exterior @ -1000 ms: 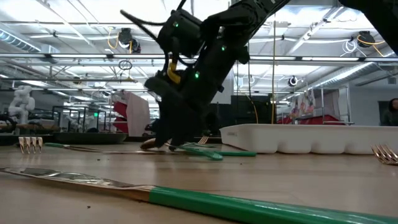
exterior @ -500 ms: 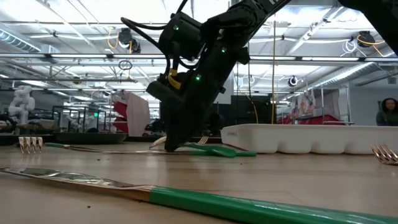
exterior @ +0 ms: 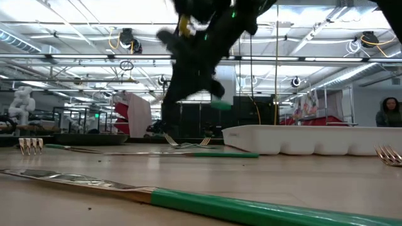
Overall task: Sort silverware
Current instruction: Put the green spoon into the white silverware organizer
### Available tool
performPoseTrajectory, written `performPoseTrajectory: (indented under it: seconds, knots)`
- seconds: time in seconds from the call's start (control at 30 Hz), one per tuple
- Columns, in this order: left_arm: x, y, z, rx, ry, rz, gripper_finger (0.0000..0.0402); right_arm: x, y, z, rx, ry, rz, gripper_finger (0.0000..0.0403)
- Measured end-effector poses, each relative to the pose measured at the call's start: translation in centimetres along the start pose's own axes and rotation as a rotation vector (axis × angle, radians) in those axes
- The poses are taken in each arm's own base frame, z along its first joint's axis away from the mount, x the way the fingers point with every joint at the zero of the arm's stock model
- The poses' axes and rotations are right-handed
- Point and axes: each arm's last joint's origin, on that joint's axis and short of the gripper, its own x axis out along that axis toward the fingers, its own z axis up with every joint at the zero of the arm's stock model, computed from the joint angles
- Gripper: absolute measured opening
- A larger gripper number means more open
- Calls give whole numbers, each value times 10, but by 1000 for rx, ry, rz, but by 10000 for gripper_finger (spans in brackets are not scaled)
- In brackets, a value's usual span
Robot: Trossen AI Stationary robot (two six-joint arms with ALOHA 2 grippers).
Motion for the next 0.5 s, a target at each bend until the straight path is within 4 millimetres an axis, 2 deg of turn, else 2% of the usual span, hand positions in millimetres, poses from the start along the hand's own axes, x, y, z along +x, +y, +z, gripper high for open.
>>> performPoseTrajectory:
  seconds: [0.13,0.27,0.4,0.5]
  knots:
    - [0,0,0,0,0,0,82,-41,1,21,-9,-106,0,1]
    - [0,0,0,-2,0,0,82,-79,-10,29,10,-137,-73,0]
    - [0,0,0,-3,1,0,82,-117,-25,24,77,-217,-38,0]
    - [0,0,0,-3,3,0,82,-140,-41,8,176,-316,19,0]
